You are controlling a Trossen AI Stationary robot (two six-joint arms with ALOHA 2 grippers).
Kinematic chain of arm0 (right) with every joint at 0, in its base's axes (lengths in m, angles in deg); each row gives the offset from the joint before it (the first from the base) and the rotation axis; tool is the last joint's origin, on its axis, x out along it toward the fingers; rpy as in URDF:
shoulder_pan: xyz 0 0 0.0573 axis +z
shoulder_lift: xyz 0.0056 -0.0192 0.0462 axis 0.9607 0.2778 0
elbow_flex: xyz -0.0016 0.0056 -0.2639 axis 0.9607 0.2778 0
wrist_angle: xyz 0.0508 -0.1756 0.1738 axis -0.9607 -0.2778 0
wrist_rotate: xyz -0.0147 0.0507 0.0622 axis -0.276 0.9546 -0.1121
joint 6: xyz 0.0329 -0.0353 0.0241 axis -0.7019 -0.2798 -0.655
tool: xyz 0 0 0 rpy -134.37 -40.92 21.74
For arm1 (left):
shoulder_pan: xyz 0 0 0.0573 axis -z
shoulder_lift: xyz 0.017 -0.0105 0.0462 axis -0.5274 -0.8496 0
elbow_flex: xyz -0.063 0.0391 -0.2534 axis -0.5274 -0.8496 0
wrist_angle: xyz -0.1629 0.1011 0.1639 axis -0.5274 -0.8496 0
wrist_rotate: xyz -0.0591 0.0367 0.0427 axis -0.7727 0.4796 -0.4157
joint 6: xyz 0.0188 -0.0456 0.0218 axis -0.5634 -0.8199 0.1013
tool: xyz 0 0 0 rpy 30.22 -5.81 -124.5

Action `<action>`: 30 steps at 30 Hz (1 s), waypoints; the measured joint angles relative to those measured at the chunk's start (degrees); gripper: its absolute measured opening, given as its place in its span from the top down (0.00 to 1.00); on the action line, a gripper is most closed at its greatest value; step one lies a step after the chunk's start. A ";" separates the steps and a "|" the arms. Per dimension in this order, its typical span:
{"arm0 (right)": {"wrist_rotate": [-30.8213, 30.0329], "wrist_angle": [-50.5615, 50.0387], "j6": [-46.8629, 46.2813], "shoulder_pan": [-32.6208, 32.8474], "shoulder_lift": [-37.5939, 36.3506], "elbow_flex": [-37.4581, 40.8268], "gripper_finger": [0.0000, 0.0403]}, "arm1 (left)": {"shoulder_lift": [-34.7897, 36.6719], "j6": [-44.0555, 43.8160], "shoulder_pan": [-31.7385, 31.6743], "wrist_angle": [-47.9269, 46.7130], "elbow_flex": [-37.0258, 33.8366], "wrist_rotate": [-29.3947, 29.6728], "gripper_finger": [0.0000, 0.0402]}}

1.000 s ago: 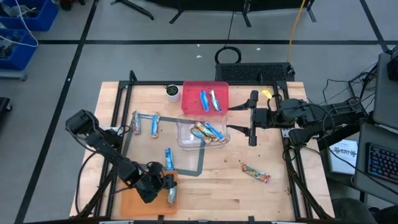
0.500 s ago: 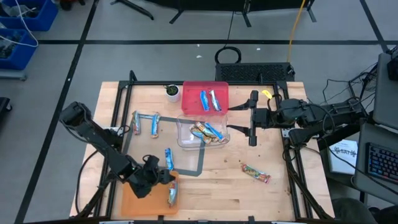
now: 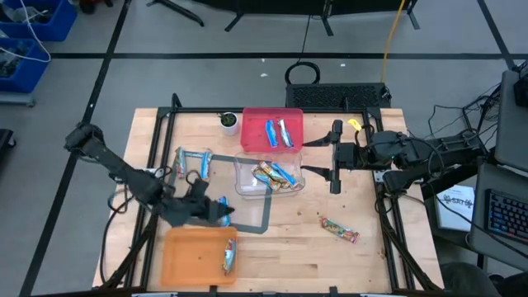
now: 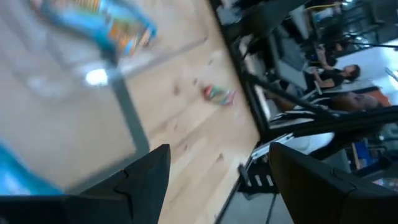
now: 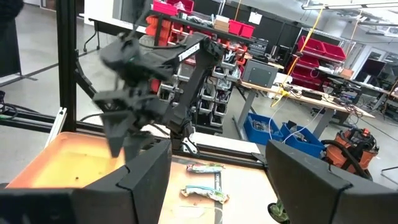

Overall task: Pick and place Granola Bars by type
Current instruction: Put the right red granola bar into the orange bin

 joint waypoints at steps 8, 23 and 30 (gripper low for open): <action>-0.11 -0.02 -1.54 -0.02 0.00 0.00 0.37 | 8.46 21.90 -6.67 3.96 0.00 -0.02 0.31; -9.22 -1.90 -13.07 -0.07 -0.21 0.00 0.37 | 13.23 65.65 -18.23 26.54 0.00 -6.59 0.31; -11.04 -6.69 -17.21 -0.04 -0.28 0.00 0.37 | 13.03 72.71 -21.52 26.60 0.00 -12.99 0.31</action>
